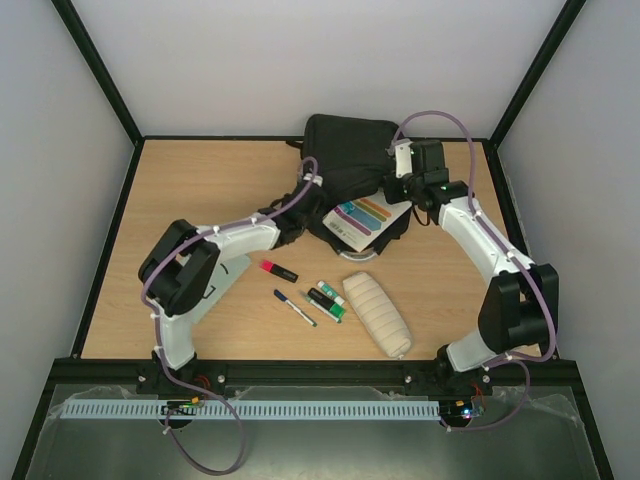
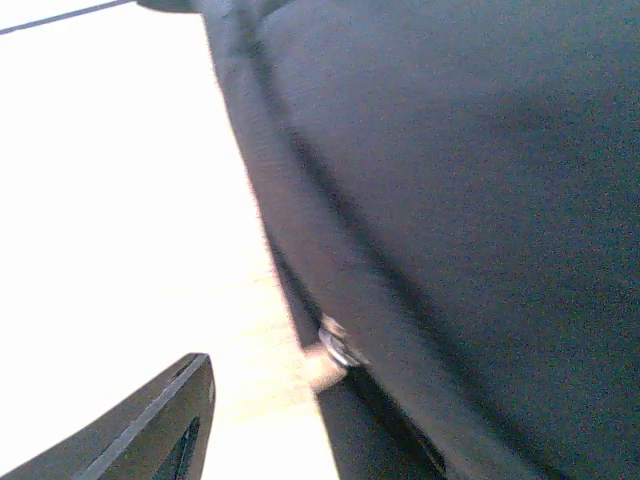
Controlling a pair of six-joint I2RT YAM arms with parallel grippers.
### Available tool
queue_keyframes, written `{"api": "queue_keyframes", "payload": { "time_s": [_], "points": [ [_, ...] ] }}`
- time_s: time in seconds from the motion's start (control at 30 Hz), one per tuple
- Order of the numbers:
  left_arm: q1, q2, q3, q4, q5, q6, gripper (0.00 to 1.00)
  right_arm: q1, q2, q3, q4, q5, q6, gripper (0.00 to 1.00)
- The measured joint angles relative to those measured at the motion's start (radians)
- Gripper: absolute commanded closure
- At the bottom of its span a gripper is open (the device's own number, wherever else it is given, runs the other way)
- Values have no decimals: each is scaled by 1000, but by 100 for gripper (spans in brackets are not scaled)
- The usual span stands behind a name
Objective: Pack the student bag
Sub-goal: Pick up the book from the student bag.
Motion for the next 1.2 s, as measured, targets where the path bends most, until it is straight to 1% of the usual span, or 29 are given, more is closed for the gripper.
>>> {"api": "queue_keyframes", "payload": {
  "time_s": [0.1, 0.23, 0.3, 0.4, 0.5, 0.6, 0.67, 0.8, 0.97, 1.2],
  "points": [
    [56, 33, 32, 1, 15, -7, 39, -5, -26, -17, -5, -11, 3, 99],
    [44, 26, 29, 5, 41, -9, 40, -5, -45, -47, -6, -45, 9, 99],
    [16, -5, -3, 8, 52, -20, 40, -5, -45, -61, -6, -61, 14, 99],
    [-34, -115, -89, 6, 63, -26, 40, -5, -43, -79, -6, -89, 26, 99],
    [-113, -212, -140, 4, 65, 14, 41, -5, -40, -79, -5, -116, 43, 99],
    [-183, -228, -140, 3, 68, 75, 43, -5, -23, -69, -10, -156, 65, 99],
    [-208, -208, -136, -15, 69, 111, 43, -5, 11, -33, -27, -184, 77, 99],
    [-208, -121, -86, -80, 62, 183, 43, -5, 77, 52, -38, -223, 98, 99],
    [-224, 3, 28, -143, 18, 285, 42, -5, 80, 57, -39, -235, 109, 99],
    [-275, 100, 98, -172, -107, 380, 44, -5, 80, 57, -39, -245, 114, 99]
  ]
}}
